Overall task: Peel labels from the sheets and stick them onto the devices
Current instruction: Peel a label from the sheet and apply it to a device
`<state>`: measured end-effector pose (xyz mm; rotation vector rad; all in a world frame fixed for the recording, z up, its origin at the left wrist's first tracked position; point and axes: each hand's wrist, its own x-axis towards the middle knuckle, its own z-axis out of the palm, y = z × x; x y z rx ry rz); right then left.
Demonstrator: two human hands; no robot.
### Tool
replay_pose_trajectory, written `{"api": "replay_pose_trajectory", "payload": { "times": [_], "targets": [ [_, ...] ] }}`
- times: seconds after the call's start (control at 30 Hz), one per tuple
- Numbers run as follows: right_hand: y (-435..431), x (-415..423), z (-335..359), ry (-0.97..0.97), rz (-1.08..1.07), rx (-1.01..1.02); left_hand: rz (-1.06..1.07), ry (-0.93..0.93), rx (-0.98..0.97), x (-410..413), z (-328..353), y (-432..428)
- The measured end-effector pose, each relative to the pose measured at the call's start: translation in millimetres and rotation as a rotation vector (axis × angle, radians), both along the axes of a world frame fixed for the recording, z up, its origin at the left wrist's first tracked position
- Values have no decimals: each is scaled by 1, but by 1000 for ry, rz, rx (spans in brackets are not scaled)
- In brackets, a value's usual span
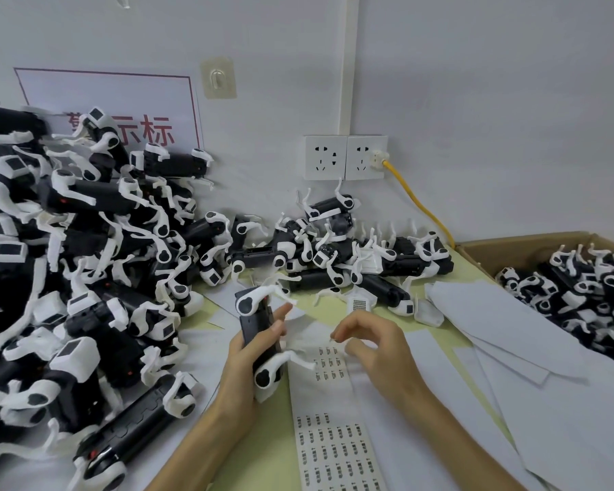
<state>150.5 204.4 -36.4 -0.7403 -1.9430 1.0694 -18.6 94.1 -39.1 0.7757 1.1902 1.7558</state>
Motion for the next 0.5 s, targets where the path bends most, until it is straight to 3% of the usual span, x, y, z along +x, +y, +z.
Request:
{"api": "replay_pose_trajectory", "payload": {
  "times": [0.23,0.5],
  "targets": [
    [0,2,-1,2,19,118,-158,163,-40,6,1,-7],
    [-1,1,-5,-34,11,182,-203,98,-78,8,0,-6]
  ]
}}
